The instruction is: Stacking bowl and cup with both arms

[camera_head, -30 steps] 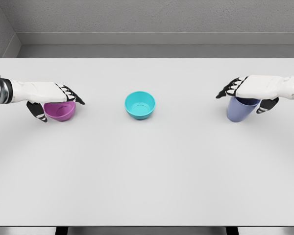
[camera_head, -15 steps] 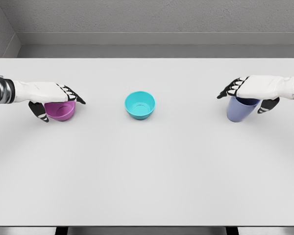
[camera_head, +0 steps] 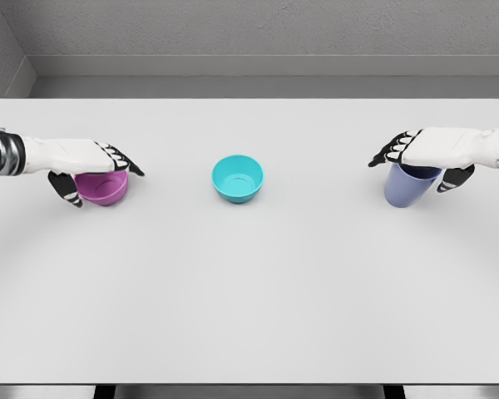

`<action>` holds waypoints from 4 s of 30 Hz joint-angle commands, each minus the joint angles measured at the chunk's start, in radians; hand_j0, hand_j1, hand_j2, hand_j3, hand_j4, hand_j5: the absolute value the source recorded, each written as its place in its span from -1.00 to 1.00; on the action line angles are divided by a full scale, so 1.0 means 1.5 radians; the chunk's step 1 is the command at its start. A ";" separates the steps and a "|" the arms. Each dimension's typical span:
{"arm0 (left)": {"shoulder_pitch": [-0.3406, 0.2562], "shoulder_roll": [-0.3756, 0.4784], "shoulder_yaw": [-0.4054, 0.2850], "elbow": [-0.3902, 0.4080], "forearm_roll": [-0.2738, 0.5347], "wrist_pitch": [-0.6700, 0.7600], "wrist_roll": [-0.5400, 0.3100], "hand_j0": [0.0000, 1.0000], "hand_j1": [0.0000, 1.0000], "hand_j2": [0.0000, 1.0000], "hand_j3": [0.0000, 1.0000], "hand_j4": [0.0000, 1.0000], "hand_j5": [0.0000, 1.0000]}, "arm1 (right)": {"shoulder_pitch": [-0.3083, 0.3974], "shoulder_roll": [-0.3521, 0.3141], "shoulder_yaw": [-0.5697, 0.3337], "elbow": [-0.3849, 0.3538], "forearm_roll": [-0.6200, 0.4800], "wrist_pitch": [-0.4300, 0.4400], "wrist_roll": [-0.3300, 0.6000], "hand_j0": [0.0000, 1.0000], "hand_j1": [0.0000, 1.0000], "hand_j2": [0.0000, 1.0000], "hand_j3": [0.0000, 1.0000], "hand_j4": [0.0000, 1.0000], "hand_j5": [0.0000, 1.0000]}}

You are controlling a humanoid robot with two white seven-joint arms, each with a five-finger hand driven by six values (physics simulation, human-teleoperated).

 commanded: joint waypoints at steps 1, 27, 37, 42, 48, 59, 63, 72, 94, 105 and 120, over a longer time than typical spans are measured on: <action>0.000 -0.004 0.001 0.007 -0.001 0.001 0.000 1.00 1.00 1.00 1.00 1.00 1.00 | 0.000 -0.001 -0.001 0.000 -0.003 0.002 0.000 1.00 1.00 1.00 1.00 1.00 1.00; 0.000 -0.003 0.005 0.008 -0.002 0.001 0.000 0.74 0.74 0.74 0.74 0.74 0.74 | -0.001 -0.004 -0.002 -0.001 -0.003 0.002 0.000 1.00 1.00 1.00 1.00 1.00 1.00; -0.006 -0.002 0.012 0.004 0.001 0.001 0.000 0.75 0.75 0.75 0.75 0.75 0.75 | -0.001 -0.005 -0.004 -0.001 -0.003 0.002 0.000 1.00 1.00 1.00 1.00 1.00 1.00; -0.013 -0.002 0.012 0.001 0.002 0.001 0.000 0.73 0.73 0.73 0.73 0.73 0.73 | -0.001 -0.007 -0.004 -0.002 -0.003 0.002 0.000 1.00 1.00 1.00 1.00 1.00 1.00; -0.024 -0.004 0.012 -0.003 0.002 0.001 0.000 0.72 0.72 0.72 0.72 0.72 0.72 | -0.001 -0.008 -0.004 -0.002 -0.003 0.002 0.000 1.00 1.00 1.00 1.00 1.00 1.00; -0.038 -0.022 0.011 -0.025 -0.001 0.001 0.000 0.72 0.72 0.72 0.72 0.72 0.72 | -0.001 -0.008 -0.004 -0.002 -0.003 0.002 0.000 1.00 1.00 1.00 1.00 1.00 1.00; -0.051 -0.031 0.010 -0.026 -0.002 0.001 -0.001 0.70 0.70 0.70 0.70 0.70 0.70 | -0.001 -0.008 -0.003 -0.001 -0.003 0.002 0.000 1.00 1.00 1.00 1.00 1.00 1.00; -0.062 -0.058 0.009 -0.031 -0.016 0.001 -0.002 0.68 0.68 0.68 0.68 0.68 0.68 | -0.001 -0.007 -0.004 -0.001 -0.003 0.002 0.000 1.00 1.00 1.00 1.00 1.00 1.00; -0.089 -0.128 0.008 -0.049 -0.015 0.001 -0.003 0.69 0.69 0.69 0.69 0.69 0.69 | 0.000 -0.006 -0.002 0.000 -0.003 0.002 0.000 1.00 1.00 1.00 1.00 1.00 1.00; -0.095 -0.173 0.004 -0.049 -0.012 0.001 -0.003 0.69 0.69 0.69 0.69 0.69 0.69 | 0.000 -0.003 -0.003 0.005 -0.003 0.002 0.000 1.00 1.00 1.00 1.00 1.00 1.00; -0.097 -0.218 -0.014 -0.043 -0.015 0.001 -0.003 0.69 0.69 0.69 0.69 0.69 0.69 | -0.001 -0.005 -0.003 0.005 -0.003 0.002 0.000 1.00 1.00 1.00 1.00 1.00 1.00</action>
